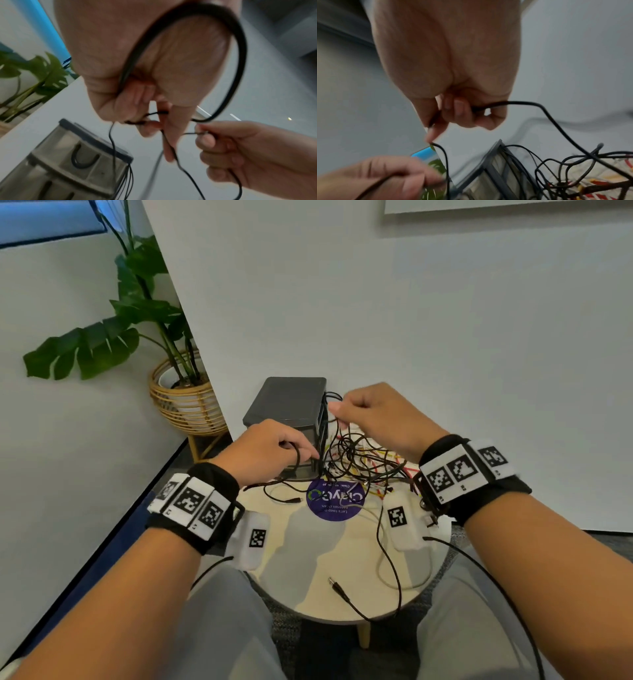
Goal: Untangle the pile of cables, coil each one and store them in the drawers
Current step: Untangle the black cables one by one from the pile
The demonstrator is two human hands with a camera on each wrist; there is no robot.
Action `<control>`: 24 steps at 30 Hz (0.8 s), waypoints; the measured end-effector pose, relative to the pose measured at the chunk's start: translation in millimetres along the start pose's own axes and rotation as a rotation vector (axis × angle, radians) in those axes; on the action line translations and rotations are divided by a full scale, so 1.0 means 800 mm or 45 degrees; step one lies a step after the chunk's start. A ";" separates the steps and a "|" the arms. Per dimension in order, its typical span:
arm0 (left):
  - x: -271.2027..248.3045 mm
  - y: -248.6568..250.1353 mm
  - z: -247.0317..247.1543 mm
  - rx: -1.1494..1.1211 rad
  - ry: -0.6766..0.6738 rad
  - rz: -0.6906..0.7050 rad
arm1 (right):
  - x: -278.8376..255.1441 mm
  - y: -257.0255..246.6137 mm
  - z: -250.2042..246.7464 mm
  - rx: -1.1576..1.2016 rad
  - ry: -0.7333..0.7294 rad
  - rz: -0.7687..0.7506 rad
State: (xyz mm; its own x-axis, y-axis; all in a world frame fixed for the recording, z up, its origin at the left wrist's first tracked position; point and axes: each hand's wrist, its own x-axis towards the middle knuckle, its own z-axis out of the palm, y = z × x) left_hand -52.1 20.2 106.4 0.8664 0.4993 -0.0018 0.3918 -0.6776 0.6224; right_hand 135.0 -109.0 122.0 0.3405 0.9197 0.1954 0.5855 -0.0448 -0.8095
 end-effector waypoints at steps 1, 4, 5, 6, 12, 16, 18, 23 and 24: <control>-0.003 0.001 -0.008 -0.019 -0.057 0.020 | 0.004 0.001 -0.005 -0.003 0.079 -0.021; -0.011 -0.006 -0.030 -0.402 -0.029 -0.009 | 0.015 0.019 -0.016 -0.052 0.274 0.019; -0.014 -0.012 -0.038 -0.649 0.038 -0.050 | 0.017 0.028 -0.019 -0.035 0.332 0.061; -0.016 -0.020 -0.045 -0.897 0.108 -0.072 | 0.017 0.039 -0.021 -0.001 0.391 0.111; -0.022 -0.052 -0.072 -1.280 0.407 0.019 | 0.018 0.077 -0.027 0.352 0.668 0.352; -0.027 -0.058 -0.070 -1.294 0.507 0.045 | 0.026 0.055 -0.044 0.573 0.811 0.409; -0.029 -0.057 -0.067 -1.241 0.515 0.064 | 0.028 0.037 -0.051 0.680 0.804 0.401; -0.034 -0.032 -0.063 -1.219 0.380 0.051 | 0.032 0.005 -0.050 0.558 0.593 0.292; -0.034 -0.024 -0.064 -1.222 0.358 0.057 | 0.032 0.004 -0.046 0.407 0.535 0.303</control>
State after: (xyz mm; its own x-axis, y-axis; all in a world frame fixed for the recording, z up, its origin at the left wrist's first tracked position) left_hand -99.2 46.9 134.7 0.7208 0.6778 0.1452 -0.1627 -0.0382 0.9859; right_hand 172.5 -99.7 144.9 0.7368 0.6620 0.1374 0.2275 -0.0514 -0.9724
